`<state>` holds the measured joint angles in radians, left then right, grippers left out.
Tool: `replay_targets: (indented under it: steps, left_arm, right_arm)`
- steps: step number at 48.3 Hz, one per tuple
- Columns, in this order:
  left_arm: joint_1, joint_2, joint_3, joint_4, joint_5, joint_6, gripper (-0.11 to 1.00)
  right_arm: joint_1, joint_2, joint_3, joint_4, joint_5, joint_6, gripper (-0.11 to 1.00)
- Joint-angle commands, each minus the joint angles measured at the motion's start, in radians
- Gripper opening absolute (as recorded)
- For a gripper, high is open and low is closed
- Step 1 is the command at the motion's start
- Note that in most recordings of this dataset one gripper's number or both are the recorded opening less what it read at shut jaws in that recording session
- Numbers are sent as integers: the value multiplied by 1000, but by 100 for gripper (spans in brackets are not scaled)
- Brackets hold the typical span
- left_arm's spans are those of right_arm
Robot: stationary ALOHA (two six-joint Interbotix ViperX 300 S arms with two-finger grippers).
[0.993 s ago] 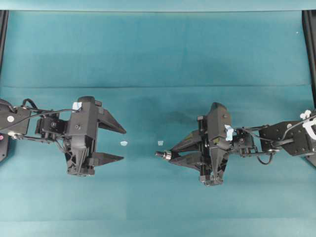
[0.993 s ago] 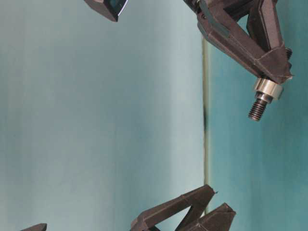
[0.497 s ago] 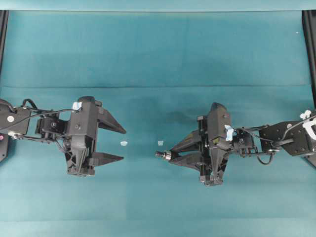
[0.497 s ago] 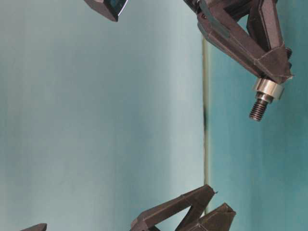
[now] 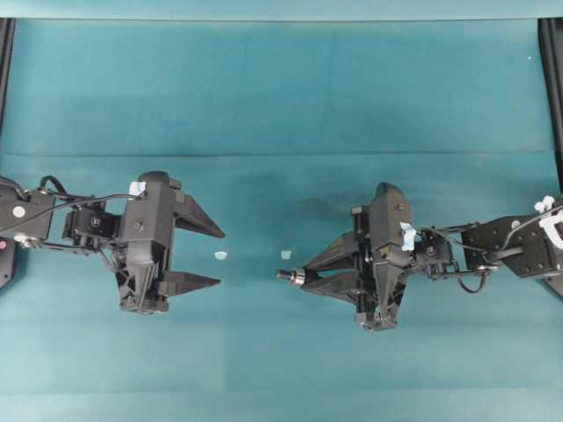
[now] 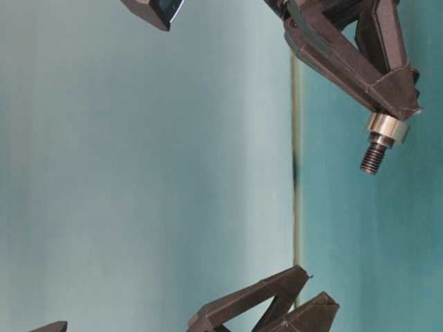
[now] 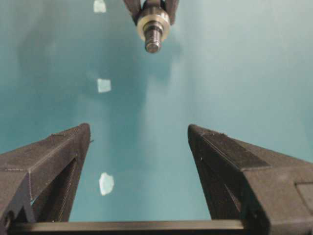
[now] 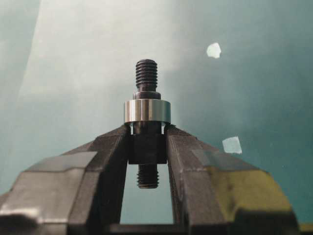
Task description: Insert the washer onto the shaft with both hands.
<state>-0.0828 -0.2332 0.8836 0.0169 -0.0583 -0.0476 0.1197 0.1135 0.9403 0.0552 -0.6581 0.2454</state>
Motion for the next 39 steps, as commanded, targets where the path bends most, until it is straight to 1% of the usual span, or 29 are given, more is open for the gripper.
replay_targets:
  steps: [1, 39]
  left_arm:
    - [-2, -14, -9, 2, -5, 2, 86]
    - [-2, -14, -9, 2, -5, 0, 86]
  right_arm:
    - [2, -20, -11, -2, -6, 2, 0]
    - [2, -20, -9, -3, 3, 2, 0]
